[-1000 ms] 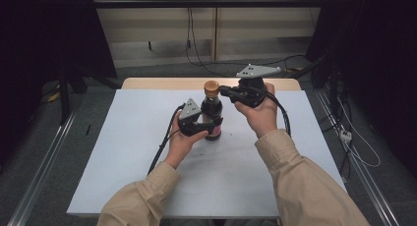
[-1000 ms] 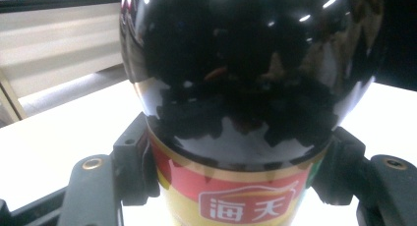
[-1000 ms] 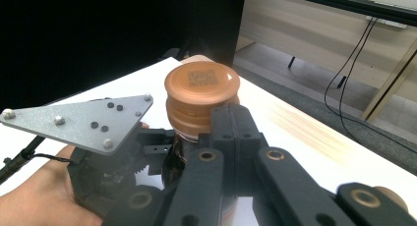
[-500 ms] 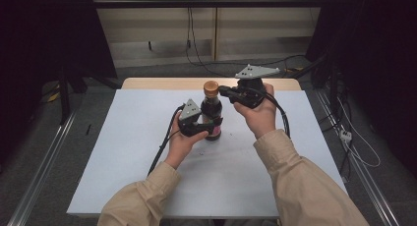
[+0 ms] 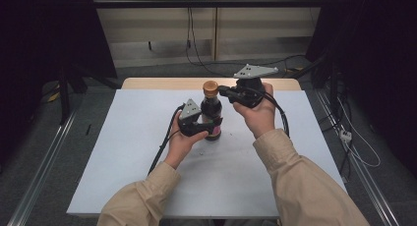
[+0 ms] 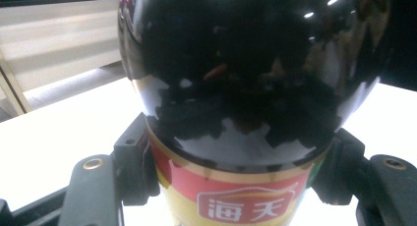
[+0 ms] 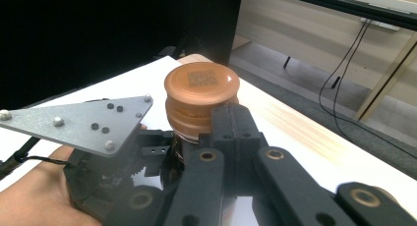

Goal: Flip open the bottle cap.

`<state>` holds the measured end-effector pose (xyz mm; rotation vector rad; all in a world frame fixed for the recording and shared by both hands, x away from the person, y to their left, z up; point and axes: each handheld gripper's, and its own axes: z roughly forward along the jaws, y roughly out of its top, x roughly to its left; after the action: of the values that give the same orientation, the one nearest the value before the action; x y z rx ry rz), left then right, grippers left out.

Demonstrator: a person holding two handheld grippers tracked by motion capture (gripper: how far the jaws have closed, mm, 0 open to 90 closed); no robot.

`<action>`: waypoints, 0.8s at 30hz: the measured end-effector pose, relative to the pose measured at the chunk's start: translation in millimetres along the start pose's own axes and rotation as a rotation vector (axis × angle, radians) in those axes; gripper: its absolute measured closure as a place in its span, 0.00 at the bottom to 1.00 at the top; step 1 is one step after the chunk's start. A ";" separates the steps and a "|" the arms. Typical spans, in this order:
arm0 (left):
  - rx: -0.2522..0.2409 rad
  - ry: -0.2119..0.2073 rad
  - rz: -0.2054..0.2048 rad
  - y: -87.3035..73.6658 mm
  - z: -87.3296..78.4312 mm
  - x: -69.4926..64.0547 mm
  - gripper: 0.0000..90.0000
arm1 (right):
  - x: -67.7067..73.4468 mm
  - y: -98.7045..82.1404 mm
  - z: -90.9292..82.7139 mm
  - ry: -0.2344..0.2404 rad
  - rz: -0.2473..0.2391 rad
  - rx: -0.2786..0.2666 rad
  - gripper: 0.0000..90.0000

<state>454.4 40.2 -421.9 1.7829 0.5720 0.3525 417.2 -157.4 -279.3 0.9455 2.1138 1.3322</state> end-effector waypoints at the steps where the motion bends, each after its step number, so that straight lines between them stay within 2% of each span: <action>1: 0.002 0.000 0.001 0.1 -0.1 0.1 0.36 | 0.1 -0.1 0.1 0.001 0.005 -0.001 1.00; 12: 0.008 0.012 -0.010 0.5 -0.1 -1.4 0.36 | 1.1 1.5 0.2 -0.006 -0.013 0.007 1.00; 13: 0.011 0.003 -0.003 0.8 0.1 -0.5 0.36 | 1.1 1.5 0.3 -0.008 -0.015 0.007 1.00; 18: 0.010 0.014 -0.011 0.7 0.0 -1.6 0.36 | 0.9 2.0 0.3 -0.005 -0.012 0.011 1.00; 24: 0.017 0.006 -0.012 1.3 -1.3 -0.6 0.36 | 2.3 2.5 1.5 0.002 -0.007 0.008 1.00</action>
<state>453.5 40.7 -420.3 1.7949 0.5913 0.3462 417.5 -154.1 -277.7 0.9401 2.1234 1.3226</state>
